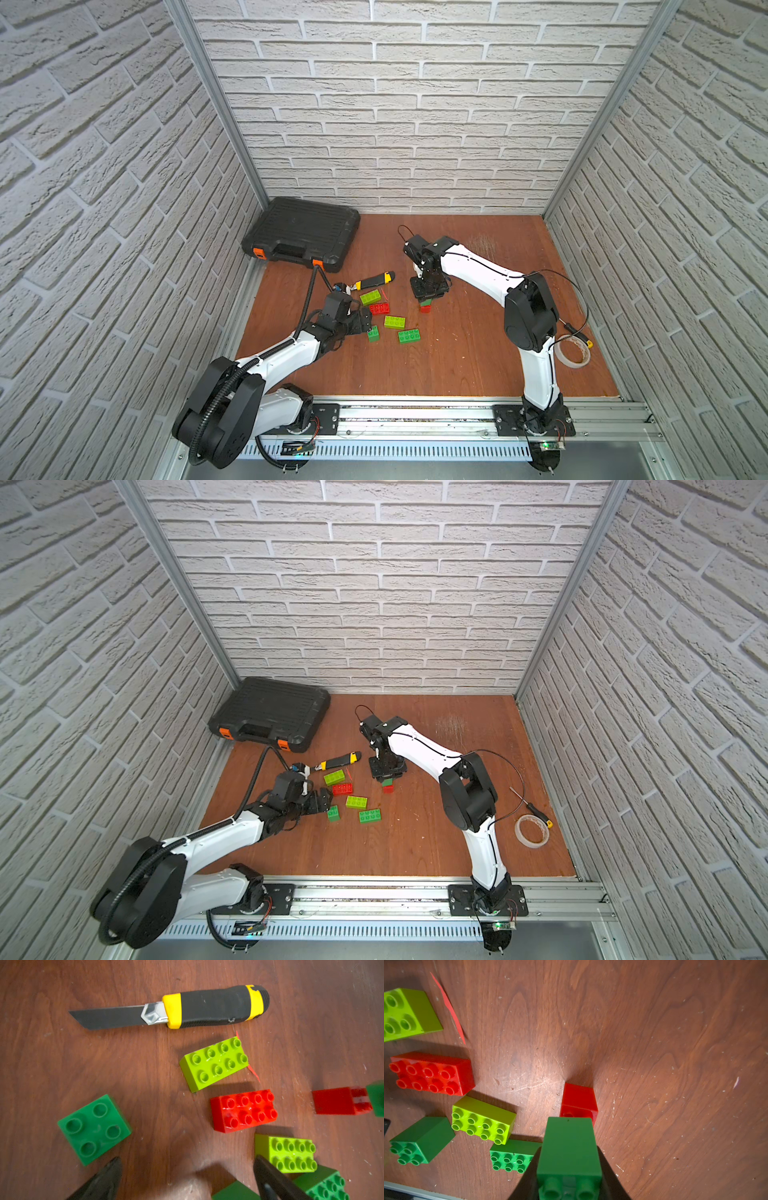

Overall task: Assemble a spoon with lego
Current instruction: Assemble the lego brick with the lego brick.

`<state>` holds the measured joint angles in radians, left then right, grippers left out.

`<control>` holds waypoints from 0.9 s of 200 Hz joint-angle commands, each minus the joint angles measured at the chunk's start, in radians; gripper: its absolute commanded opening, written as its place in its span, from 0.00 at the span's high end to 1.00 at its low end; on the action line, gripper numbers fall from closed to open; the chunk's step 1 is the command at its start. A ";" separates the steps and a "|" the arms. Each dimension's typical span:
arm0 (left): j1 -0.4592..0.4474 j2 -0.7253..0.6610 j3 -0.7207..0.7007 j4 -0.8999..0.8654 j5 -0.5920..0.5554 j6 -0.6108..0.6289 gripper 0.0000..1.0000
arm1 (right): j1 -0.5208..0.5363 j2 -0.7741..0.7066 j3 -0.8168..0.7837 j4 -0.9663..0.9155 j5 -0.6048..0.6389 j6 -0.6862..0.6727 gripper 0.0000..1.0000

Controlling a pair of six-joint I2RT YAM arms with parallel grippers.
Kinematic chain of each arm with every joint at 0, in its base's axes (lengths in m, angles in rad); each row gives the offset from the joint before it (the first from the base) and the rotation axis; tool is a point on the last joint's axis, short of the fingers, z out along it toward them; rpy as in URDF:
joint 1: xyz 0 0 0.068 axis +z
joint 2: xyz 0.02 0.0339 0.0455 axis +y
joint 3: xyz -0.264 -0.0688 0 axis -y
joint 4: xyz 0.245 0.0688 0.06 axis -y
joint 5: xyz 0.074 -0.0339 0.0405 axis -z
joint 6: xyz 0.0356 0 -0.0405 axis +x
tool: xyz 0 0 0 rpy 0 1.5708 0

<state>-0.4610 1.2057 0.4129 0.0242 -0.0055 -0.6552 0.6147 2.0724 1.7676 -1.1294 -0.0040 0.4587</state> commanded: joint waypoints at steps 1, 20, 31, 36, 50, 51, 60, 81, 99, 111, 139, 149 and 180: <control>0.008 0.012 0.012 0.042 0.013 0.008 0.02 | -0.006 0.005 0.004 -0.014 0.000 0.018 0.75; 0.007 0.017 0.012 0.045 0.014 0.008 0.02 | -0.005 -0.005 -0.005 -0.008 0.003 0.037 0.75; 0.008 0.018 0.012 0.046 0.014 0.008 0.02 | -0.005 -0.008 -0.017 0.002 0.002 0.048 0.75; 0.008 0.018 0.012 0.047 0.014 0.007 0.02 | -0.006 -0.009 -0.021 0.005 0.002 0.052 0.75; 0.008 0.018 0.010 0.048 0.015 0.007 0.02 | -0.007 -0.007 -0.032 0.012 0.005 0.064 0.75; 0.008 0.018 0.010 0.047 0.014 0.007 0.02 | -0.007 -0.006 -0.033 0.012 0.004 0.065 0.75; 0.008 0.018 0.010 0.046 0.014 0.008 0.02 | -0.007 -0.007 -0.039 0.017 0.008 0.072 0.75; 0.008 0.011 0.007 0.043 0.013 0.006 0.02 | -0.006 -0.012 -0.048 0.029 0.017 0.083 0.75; 0.008 0.006 0.007 0.040 0.011 0.006 0.02 | -0.009 -0.014 -0.050 0.036 0.014 0.086 0.75; 0.008 0.007 0.007 0.040 0.011 0.007 0.02 | -0.012 -0.009 -0.050 0.038 0.009 0.085 0.75; 0.007 0.009 0.005 0.040 0.012 0.005 0.02 | -0.016 0.002 -0.050 0.042 -0.004 0.084 0.75; 0.008 0.009 0.004 0.039 0.011 0.005 0.02 | -0.017 0.005 -0.052 0.042 -0.009 0.086 0.75; 0.008 0.005 0.004 0.037 0.007 0.006 0.02 | -0.021 0.009 -0.079 0.049 -0.015 0.097 0.75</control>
<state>-0.4591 1.2186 0.4133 0.0319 0.0013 -0.6552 0.5999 2.0724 1.7264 -1.0931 -0.0036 0.5365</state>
